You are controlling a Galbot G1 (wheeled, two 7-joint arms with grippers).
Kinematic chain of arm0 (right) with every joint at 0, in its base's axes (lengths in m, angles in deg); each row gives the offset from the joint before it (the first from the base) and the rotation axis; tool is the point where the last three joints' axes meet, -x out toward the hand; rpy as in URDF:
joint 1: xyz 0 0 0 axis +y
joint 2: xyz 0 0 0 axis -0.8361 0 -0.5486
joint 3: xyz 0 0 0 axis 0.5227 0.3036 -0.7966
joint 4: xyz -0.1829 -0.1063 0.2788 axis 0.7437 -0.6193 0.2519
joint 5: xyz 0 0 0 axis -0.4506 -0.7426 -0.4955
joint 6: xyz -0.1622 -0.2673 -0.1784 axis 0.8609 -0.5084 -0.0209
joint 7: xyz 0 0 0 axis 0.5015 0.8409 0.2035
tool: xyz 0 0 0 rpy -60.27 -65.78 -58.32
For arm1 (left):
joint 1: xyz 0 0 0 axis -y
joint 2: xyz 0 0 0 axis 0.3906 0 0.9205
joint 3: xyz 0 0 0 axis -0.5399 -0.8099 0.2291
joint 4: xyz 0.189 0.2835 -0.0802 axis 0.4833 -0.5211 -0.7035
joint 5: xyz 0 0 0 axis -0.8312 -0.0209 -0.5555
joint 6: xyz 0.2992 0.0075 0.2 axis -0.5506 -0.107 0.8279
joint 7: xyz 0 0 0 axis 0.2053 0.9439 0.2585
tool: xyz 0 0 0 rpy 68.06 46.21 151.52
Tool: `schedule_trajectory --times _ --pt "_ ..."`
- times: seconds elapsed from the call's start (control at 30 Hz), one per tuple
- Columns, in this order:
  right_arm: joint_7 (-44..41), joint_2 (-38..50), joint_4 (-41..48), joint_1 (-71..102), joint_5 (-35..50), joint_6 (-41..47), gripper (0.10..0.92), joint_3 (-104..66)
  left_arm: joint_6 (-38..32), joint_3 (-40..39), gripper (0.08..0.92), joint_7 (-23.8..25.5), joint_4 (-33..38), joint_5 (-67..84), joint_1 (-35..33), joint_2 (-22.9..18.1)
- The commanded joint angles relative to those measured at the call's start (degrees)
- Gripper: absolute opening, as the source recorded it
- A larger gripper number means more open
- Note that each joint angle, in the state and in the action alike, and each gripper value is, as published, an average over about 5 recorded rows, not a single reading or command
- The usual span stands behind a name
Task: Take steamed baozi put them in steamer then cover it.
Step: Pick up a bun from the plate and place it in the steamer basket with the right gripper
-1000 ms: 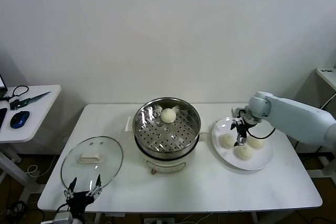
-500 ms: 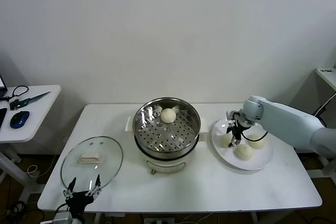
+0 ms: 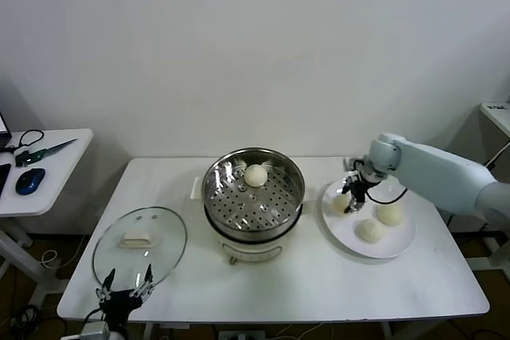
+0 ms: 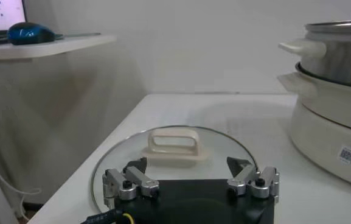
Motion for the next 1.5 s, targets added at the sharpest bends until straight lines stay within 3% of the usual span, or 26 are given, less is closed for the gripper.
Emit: schedule_trajectory --times 0.03,0.27,0.5,0.87,1.5 --pt "-4.39 -1.11 -3.12 -21.02 11.63 -1.52 0.640 12.82 0.08 -0.20 0.823 0.00 0.10 -0.07 0.00 0.02" --pt "-5.72 -8.41 -10.65 -36.72 25.71 0.53 0.644 16.36 0.22 -0.59 0.823 0.07 0.56 -0.13 0.07 0.17" --pt "3.14 -17.46 -19.92 -32.19 33.55 7.35 0.645 9.85 0.44 -0.43 0.823 0.11 1.35 0.11 -0.09 0.36" --pt "9.37 -27.76 -11.93 -17.06 28.53 10.02 0.642 9.12 0.33 0.14 0.823 0.07 1.50 0.09 -0.44 0.62" --pt "12.61 -31.07 -4.21 -5.82 22.09 11.52 0.636 8.58 0.40 0.03 0.823 0.14 0.98 -0.01 -0.23 0.71"
